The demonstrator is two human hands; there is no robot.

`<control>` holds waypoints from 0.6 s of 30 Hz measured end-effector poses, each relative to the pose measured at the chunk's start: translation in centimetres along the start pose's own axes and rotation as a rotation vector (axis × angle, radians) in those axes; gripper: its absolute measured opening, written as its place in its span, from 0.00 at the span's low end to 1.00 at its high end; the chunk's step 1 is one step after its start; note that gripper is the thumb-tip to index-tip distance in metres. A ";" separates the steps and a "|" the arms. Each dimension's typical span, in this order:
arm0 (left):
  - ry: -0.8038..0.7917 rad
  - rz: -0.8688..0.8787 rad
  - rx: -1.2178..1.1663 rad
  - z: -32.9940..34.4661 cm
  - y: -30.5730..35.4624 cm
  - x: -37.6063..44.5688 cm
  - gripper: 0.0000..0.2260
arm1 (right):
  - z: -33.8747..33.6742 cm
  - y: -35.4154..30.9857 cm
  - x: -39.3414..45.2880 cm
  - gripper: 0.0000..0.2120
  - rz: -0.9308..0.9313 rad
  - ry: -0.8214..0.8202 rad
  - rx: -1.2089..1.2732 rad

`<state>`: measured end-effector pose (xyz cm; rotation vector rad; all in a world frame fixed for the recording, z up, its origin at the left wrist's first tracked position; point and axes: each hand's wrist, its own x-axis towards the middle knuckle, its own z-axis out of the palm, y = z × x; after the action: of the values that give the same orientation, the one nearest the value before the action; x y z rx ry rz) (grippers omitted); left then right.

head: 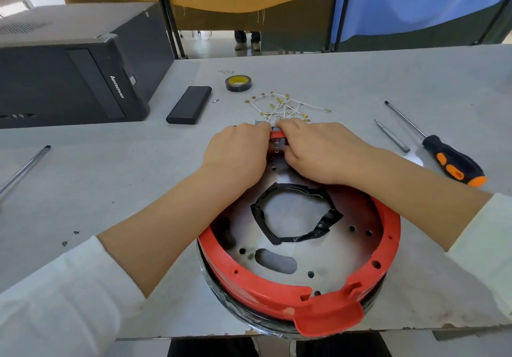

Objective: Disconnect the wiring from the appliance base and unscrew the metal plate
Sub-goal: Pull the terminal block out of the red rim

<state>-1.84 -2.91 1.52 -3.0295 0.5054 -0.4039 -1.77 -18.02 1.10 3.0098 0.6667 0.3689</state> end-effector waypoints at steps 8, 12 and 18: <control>-0.062 0.012 -0.050 -0.2 -0.2 0.1 0.13 | -0.6 0.1 0.3 0.11 0.048 -0.049 0.137; -0.095 0.000 -0.161 -0.2 -0.6 0.1 0.07 | -0.8 0.2 0.2 0.14 0.103 -0.089 0.211; -0.106 -0.023 -0.170 -0.3 -0.6 0.3 0.09 | -1.3 0.5 1.0 0.18 0.273 -0.140 0.442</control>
<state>-1.46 -2.44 1.90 -3.2007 0.5242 -0.2094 -1.00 -18.12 2.58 3.5156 0.3633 0.0115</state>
